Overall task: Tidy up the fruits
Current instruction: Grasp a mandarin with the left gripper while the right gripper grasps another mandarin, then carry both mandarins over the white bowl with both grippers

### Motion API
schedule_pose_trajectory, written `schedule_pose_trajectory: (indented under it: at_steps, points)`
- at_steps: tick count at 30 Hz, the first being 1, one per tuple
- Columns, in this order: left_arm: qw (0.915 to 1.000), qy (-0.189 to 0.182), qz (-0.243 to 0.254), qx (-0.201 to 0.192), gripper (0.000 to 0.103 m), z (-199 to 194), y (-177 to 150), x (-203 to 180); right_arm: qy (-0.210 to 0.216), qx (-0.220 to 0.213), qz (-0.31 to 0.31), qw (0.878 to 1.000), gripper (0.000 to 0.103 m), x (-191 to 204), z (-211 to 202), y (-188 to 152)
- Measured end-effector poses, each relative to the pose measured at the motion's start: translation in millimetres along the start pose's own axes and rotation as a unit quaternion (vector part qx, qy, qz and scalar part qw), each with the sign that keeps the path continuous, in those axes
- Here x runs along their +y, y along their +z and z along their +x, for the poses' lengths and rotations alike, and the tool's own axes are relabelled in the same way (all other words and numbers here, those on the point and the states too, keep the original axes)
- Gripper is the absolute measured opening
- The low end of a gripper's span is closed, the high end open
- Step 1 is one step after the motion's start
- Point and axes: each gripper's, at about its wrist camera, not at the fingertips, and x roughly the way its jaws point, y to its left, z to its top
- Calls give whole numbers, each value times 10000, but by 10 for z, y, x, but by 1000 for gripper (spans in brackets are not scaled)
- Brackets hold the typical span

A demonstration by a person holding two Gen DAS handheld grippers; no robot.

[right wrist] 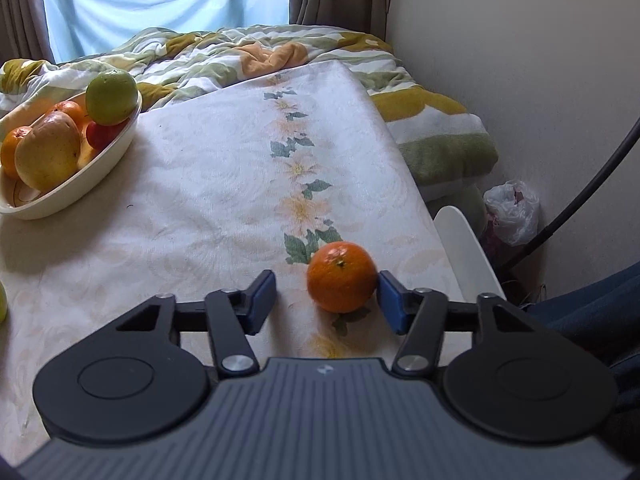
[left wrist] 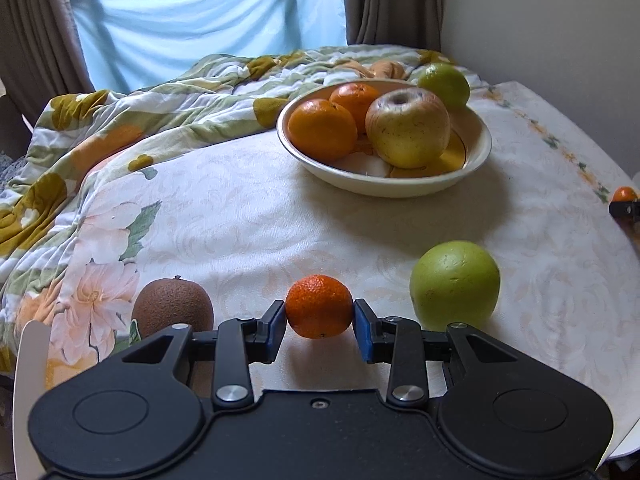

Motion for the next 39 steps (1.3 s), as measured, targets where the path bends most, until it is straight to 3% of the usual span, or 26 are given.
schedule_pose_trajectory:
  at_steps: [1,14,23,32,39]
  points:
    - [10000,16,-30,-22,40,-24,3,-7,6,-4,-15,10000,53,-8,-4,8]
    - [9986,190,-446,-221,40,-509,50,-158,505,-108,-344,9981,52,-12,-311,112]
    - [9965,324,-688,-361,40,-923,239,-355,979,-236,-617,9930,52,-30,-661,360]
    - [9921,604,-949,-565,40,-1137,630,-502,1622,-412,-1178,9788,52,39,-911,767]
    - [9901,624,-1097,-617,40,-1060,996,-456,2086,-527,-1456,9657,52,263,-943,1120]
